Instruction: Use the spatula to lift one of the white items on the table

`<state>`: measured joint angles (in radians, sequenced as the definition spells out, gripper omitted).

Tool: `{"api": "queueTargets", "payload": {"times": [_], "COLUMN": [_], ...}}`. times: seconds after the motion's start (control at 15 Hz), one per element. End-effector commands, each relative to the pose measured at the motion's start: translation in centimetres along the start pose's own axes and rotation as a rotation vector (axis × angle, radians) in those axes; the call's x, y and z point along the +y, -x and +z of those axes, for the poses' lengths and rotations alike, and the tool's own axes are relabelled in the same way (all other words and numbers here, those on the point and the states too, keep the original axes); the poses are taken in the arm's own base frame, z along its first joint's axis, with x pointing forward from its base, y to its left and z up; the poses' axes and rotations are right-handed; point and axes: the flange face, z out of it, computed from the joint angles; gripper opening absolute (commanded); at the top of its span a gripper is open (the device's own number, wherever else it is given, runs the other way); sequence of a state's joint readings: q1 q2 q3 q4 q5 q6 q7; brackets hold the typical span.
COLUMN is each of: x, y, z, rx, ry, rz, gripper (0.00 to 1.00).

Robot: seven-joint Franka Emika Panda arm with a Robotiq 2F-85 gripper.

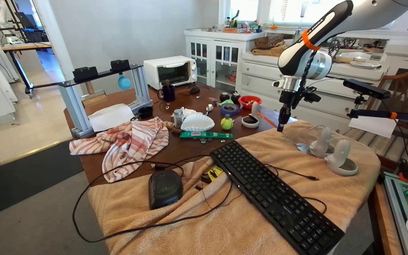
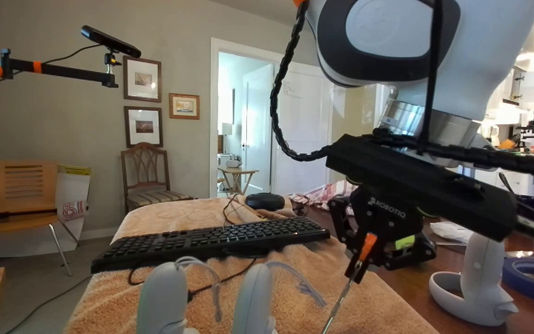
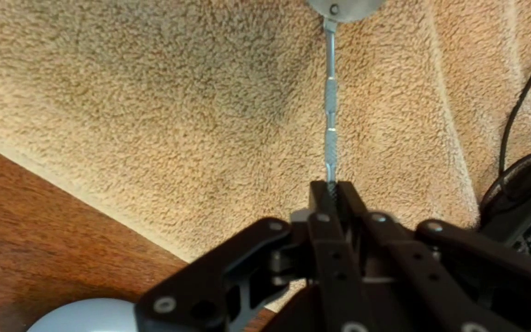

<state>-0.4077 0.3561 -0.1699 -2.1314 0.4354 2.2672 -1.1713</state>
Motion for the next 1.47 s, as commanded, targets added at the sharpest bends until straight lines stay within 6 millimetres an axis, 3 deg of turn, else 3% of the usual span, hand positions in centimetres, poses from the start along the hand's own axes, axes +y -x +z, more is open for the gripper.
{"api": "queueTargets", "payload": {"times": [0.0,0.4,0.87,1.4], "x": [1.7,2.9,3.0,2.8], "y": [0.1,0.2,0.0,0.6], "z": [0.5,0.7,0.8,1.4], "rx": [-0.063,-0.104,-0.100,-0.199], "ry": [-0.045,-0.092,-0.086,-0.197], "rz": [0.030,0.033,-0.009,0.009], "gripper": [0.02,0.02,0.02,0.02]}}
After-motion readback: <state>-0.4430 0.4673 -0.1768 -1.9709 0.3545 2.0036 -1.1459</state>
